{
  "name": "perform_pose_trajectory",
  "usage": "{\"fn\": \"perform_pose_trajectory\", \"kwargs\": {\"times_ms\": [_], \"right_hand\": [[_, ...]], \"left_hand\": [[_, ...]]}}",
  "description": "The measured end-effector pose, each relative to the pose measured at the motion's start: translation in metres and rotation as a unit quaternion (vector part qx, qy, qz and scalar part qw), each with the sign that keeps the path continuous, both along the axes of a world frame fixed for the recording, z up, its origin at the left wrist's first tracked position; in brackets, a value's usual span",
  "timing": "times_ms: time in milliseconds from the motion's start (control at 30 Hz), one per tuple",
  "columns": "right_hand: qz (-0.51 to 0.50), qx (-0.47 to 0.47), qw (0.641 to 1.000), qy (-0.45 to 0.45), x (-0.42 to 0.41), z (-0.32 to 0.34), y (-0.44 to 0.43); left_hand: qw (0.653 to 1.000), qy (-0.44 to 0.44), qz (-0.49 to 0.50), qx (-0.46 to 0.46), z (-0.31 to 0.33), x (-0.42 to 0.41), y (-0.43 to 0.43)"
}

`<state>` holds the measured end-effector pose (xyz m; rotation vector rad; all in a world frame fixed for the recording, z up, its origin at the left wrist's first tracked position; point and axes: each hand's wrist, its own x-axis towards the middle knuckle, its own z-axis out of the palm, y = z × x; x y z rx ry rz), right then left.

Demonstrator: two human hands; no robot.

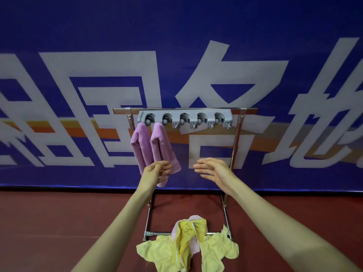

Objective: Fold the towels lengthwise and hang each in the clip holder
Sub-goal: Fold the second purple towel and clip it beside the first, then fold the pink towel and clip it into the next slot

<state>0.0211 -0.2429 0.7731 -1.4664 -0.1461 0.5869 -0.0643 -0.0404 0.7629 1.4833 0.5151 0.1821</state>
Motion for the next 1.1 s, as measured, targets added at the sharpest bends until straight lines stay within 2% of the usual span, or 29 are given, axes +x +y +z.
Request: {"fn": "perform_pose_trajectory", "kwargs": {"times_ms": [233, 333, 600, 933, 1100], "right_hand": [[-0.024, -0.008, 0.999, 0.025, -0.002, -0.068, -0.002], [-0.035, -0.015, 0.998, 0.048, -0.004, -0.126, -0.001], [-0.079, -0.053, 0.991, 0.097, 0.002, -0.330, 0.003], [-0.067, -0.128, 0.982, 0.123, 0.006, -0.582, 0.002], [-0.063, -0.148, 0.977, 0.142, 0.002, -0.682, 0.011]], "left_hand": [[0.999, 0.020, -0.022, -0.015, -0.063, 0.007, -0.008], [0.998, 0.039, -0.038, -0.023, -0.118, 0.012, -0.011], [0.991, 0.116, -0.058, 0.008, -0.327, 0.020, -0.005], [0.982, 0.185, -0.038, 0.006, -0.588, 0.009, 0.012], [0.974, 0.218, -0.048, 0.030, -0.693, 0.000, 0.014]]}}
